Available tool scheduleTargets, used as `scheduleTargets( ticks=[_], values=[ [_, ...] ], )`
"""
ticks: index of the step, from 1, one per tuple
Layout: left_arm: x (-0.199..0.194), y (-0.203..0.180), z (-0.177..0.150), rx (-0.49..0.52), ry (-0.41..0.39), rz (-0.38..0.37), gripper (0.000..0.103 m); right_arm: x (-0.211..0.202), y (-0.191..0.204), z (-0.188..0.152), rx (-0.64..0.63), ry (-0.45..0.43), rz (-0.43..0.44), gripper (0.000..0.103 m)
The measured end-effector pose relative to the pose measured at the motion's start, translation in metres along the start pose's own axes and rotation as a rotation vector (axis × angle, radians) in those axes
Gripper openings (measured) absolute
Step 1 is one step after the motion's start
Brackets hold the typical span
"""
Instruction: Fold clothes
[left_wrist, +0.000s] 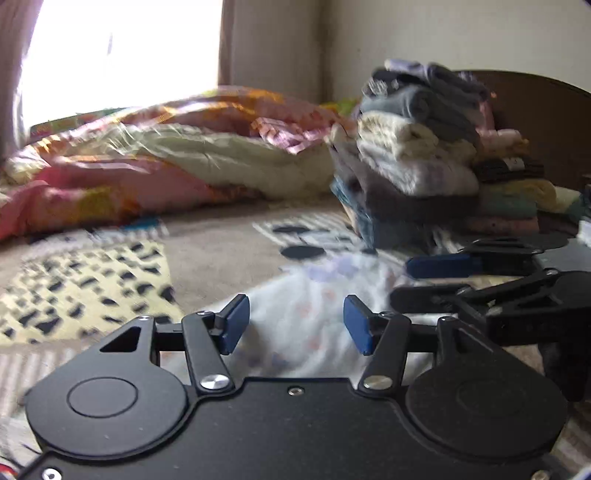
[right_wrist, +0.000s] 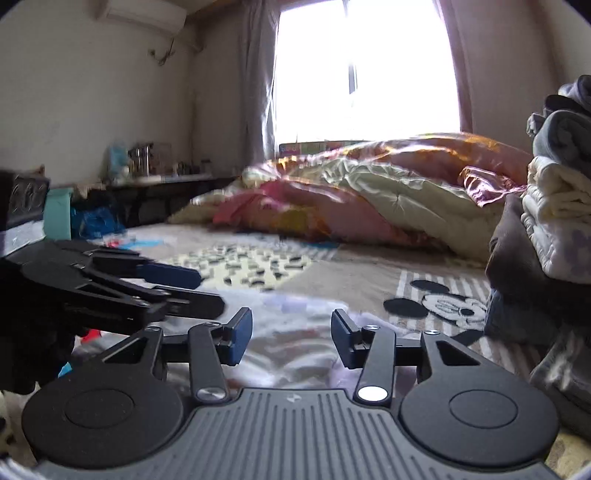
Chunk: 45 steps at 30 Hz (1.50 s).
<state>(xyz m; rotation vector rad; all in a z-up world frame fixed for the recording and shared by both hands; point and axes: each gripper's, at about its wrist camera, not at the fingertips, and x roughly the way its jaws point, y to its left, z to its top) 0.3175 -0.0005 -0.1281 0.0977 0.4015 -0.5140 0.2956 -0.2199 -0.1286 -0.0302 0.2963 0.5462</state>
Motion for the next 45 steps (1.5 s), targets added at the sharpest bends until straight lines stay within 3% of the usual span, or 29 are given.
scheduleTargets(
  ticks=[3, 5, 11, 14, 17, 20, 21, 23, 26, 28, 32, 34, 38, 42, 45],
  values=[
    [0.014, -0.011, -0.006, 0.061, 0.097, 0.029, 0.056, 0.021, -0.007, -0.012, 0.016, 0.134, -0.009, 0.047],
    [0.020, -0.016, -0.008, 0.086, 0.136, 0.049, 0.056, 0.024, -0.009, -0.015, 0.028, 0.158, -0.007, 0.047],
    [0.024, -0.017, -0.012, 0.109, 0.156, 0.058, 0.057, 0.026, -0.009, -0.020, 0.036, 0.175, -0.015, 0.047],
    [0.014, -0.018, -0.010, 0.098, 0.120, 0.055, 0.057, 0.025, -0.006, -0.020, 0.026, 0.177, -0.025, 0.047],
    [-0.018, -0.003, -0.006, -0.080, 0.011, -0.006, 0.061, 0.007, -0.005, -0.013, 0.043, 0.096, -0.024, 0.047],
    [-0.048, 0.027, -0.012, -0.331, -0.059, -0.026, 0.068, -0.019, -0.020, -0.007, 0.193, -0.025, -0.050, 0.054],
    [-0.055, 0.037, -0.017, -0.412, -0.062, -0.027, 0.071, -0.020, -0.030, -0.009, 0.262, -0.024, -0.067, 0.064],
    [-0.064, 0.057, -0.031, -0.582, -0.047, -0.030, 0.071, -0.022, -0.050, -0.014, 0.405, -0.017, -0.094, 0.072],
    [-0.070, 0.074, -0.055, -0.799, -0.013, -0.056, 0.073, -0.011, -0.075, -0.029, 0.617, 0.038, -0.062, 0.073],
    [-0.069, 0.074, -0.066, -0.888, 0.005, -0.085, 0.073, -0.003, -0.084, -0.039, 0.714, 0.068, -0.021, 0.075],
    [-0.059, 0.060, -0.070, -0.932, 0.043, -0.099, 0.073, 0.010, -0.083, -0.047, 0.766, 0.108, 0.036, 0.078],
    [-0.057, 0.053, -0.068, -0.937, 0.052, -0.080, 0.072, 0.011, -0.082, -0.049, 0.770, 0.111, 0.049, 0.075],
    [-0.061, 0.046, -0.066, -0.931, 0.041, -0.053, 0.047, 0.013, -0.080, -0.050, 0.777, 0.109, 0.074, 0.063],
    [-0.098, 0.047, -0.056, -0.913, 0.017, -0.045, 0.042, 0.004, -0.076, -0.044, 0.803, 0.058, 0.134, 0.053],
    [-0.149, 0.048, -0.048, -0.925, -0.017, -0.025, 0.042, -0.009, -0.048, -0.030, 0.805, 0.034, 0.269, 0.051]
  ],
)
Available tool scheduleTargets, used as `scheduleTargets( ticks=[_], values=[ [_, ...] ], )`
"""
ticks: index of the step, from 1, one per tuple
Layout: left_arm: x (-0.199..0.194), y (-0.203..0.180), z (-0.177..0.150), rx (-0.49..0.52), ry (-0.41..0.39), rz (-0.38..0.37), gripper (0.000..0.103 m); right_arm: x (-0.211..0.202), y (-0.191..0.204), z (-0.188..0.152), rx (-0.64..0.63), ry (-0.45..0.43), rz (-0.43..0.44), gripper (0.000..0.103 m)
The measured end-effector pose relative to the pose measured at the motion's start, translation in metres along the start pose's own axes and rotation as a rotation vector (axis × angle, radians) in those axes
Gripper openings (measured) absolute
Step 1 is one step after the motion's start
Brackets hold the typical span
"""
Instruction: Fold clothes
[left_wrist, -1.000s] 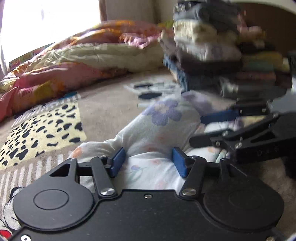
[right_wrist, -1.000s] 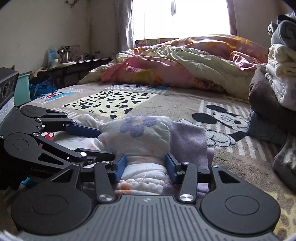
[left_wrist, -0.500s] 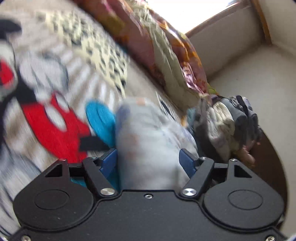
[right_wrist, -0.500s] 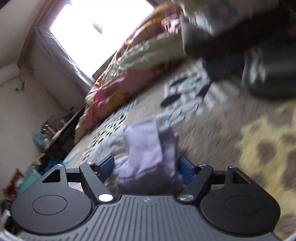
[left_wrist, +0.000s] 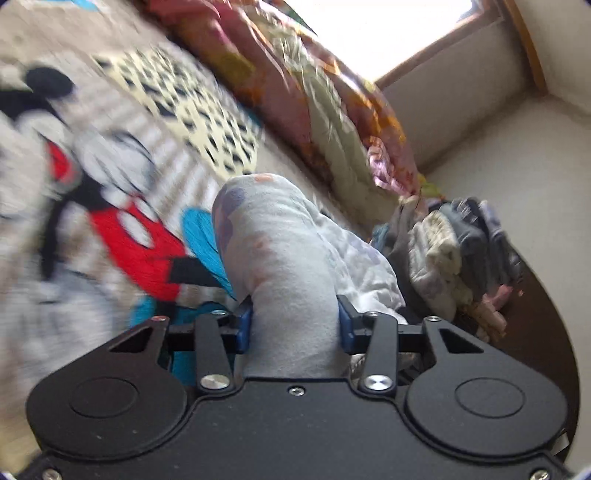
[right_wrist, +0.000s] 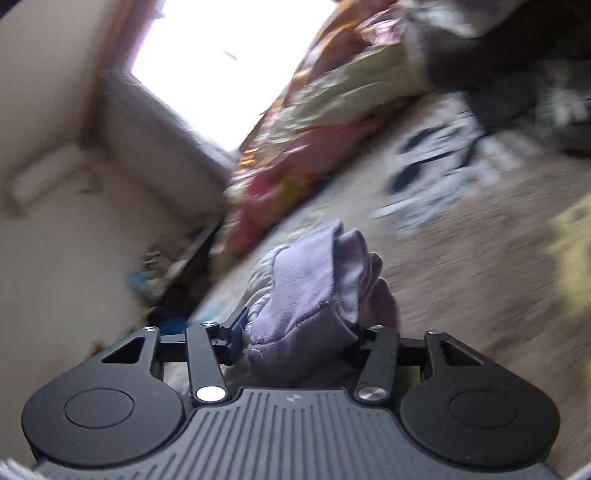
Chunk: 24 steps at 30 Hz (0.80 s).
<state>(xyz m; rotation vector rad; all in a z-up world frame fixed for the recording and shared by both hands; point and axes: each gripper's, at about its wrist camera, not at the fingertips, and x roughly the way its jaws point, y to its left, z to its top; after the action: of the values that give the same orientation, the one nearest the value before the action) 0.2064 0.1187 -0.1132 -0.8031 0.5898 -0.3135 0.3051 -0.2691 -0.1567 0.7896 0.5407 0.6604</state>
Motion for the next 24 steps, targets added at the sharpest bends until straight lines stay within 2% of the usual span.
scheduleTargets(
  ticks=[2, 4, 5, 6, 7, 10, 11, 14, 17, 19, 22, 24],
  values=[
    [-0.043, -0.001, -0.004, -0.004, -0.036, 0.000, 0.043, -0.005, 0.025, -0.012, -0.001, 0.044, 0.072, 0.050],
    [-0.079, 0.005, -0.018, -0.007, -0.057, 0.017, 0.049, -0.009, 0.046, -0.026, -0.002, 0.106, 0.119, 0.050],
    [-0.094, 0.011, -0.027, -0.007, -0.063, 0.040, 0.062, -0.009, 0.055, -0.034, -0.025, 0.149, 0.110, 0.051],
    [-0.102, 0.020, -0.037, -0.008, -0.074, 0.088, 0.078, -0.009, 0.060, -0.044, -0.044, 0.183, 0.087, 0.060],
    [-0.108, 0.034, -0.046, -0.033, -0.087, 0.121, 0.079, -0.010, 0.059, -0.054, -0.057, 0.193, 0.033, 0.064],
    [-0.121, 0.074, -0.064, -0.197, -0.108, 0.110, 0.079, -0.014, 0.055, -0.083, -0.081, 0.209, -0.106, 0.067],
    [-0.124, 0.084, -0.069, -0.236, -0.116, 0.105, 0.079, -0.021, 0.056, -0.082, -0.055, 0.171, -0.089, 0.068],
    [-0.129, 0.088, -0.072, -0.227, -0.146, 0.081, 0.079, -0.034, 0.065, -0.079, -0.046, 0.094, -0.061, 0.083],
    [-0.128, 0.092, -0.077, -0.222, -0.126, 0.074, 0.079, -0.024, 0.057, -0.087, 0.060, 0.139, -0.033, 0.086],
    [-0.126, 0.092, -0.079, -0.194, -0.113, 0.089, 0.079, -0.014, 0.052, -0.097, 0.097, 0.170, -0.053, 0.086],
    [-0.121, 0.089, -0.070, -0.175, -0.080, 0.086, 0.079, -0.005, 0.055, -0.107, 0.034, 0.168, -0.069, 0.089],
    [-0.110, 0.087, -0.058, -0.154, -0.042, 0.076, 0.079, -0.007, 0.052, -0.109, 0.039, 0.152, -0.051, 0.089]
  ],
)
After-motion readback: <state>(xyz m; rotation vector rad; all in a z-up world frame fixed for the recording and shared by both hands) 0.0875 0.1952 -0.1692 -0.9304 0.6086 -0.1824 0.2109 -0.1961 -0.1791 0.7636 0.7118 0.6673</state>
